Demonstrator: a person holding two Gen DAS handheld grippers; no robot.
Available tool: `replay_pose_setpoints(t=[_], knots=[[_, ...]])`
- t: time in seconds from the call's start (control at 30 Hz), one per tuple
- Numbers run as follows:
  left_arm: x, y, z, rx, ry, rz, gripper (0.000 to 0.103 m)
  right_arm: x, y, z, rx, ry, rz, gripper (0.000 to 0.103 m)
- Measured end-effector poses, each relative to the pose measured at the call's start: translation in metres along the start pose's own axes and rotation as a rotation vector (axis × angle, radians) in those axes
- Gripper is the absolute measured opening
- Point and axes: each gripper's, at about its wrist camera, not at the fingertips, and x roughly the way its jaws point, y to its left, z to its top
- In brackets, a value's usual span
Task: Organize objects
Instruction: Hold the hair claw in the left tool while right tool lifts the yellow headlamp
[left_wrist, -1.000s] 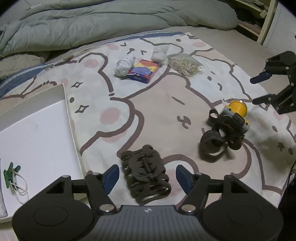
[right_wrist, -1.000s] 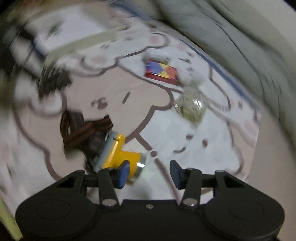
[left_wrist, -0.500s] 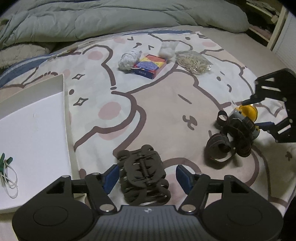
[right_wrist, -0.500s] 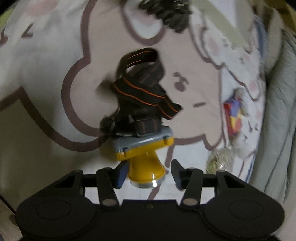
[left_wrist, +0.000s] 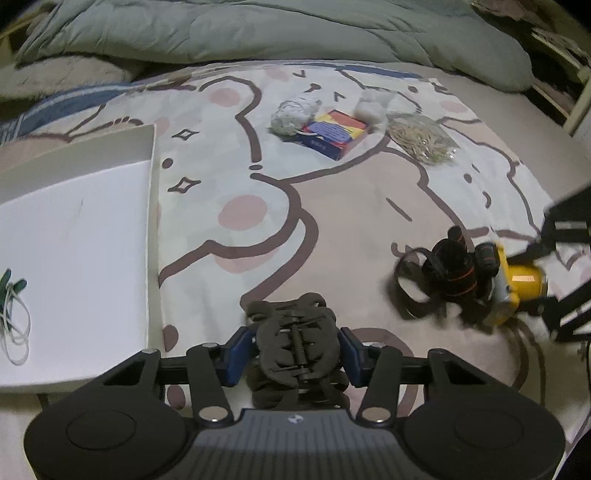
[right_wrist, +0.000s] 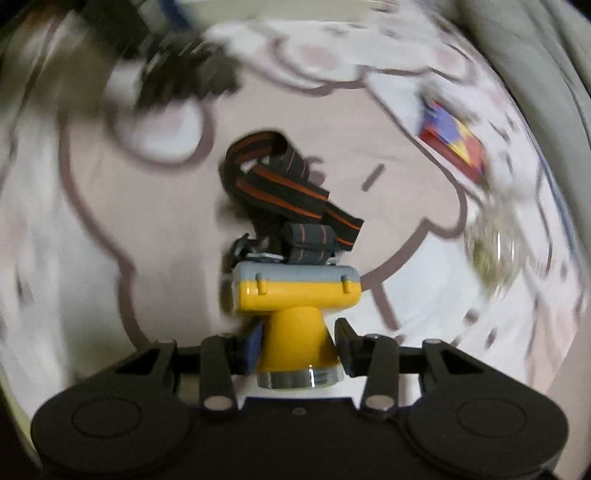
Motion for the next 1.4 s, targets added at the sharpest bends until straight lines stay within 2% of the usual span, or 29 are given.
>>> replay_pose_setpoints(t=[0.1,0.23,0.37,0.47,0.53,0.6,0.7,0.87,1.13,1.4], knots=[[-0.003,0.001,-0.001,0.001,0.001,-0.013,0.047,0.0,0.003,-0.001,0.18,0.01,0.004,0.042],[-0.009,-0.004,-0.004,0.069,0.015,-0.028,0.047,-0.002,0.002,-0.008,0.422,0.035,0.034,0.041],[-0.012,-0.01,-0.009,0.129,0.021,-0.052,0.046,-0.01,0.004,-0.014,0.568,0.042,0.083,0.041],[-0.014,-0.015,-0.013,0.206,0.046,-0.132,0.046,-0.016,0.008,-0.013,0.633,0.035,0.137,0.04],[-0.015,-0.021,-0.017,0.255,0.044,-0.144,0.047,-0.017,0.015,-0.013,0.662,0.023,0.153,0.04],[-0.013,-0.023,-0.02,0.265,0.034,-0.137,0.047,-0.018,0.024,-0.013,0.669,0.015,0.13,0.04],[-0.011,-0.023,-0.02,0.229,0.024,-0.124,0.047,-0.016,0.026,-0.016,0.691,-0.018,0.104,0.041],[-0.012,-0.024,-0.022,0.105,0.028,-0.077,0.047,-0.014,0.015,-0.019,0.692,-0.034,0.12,0.04],[-0.016,-0.029,-0.019,-0.019,0.023,-0.027,0.047,0.002,0.006,-0.021,0.69,0.001,0.159,0.042],[-0.017,-0.038,-0.018,0.0,0.029,0.001,0.046,0.022,0.009,-0.013,0.639,0.057,0.123,0.044]])
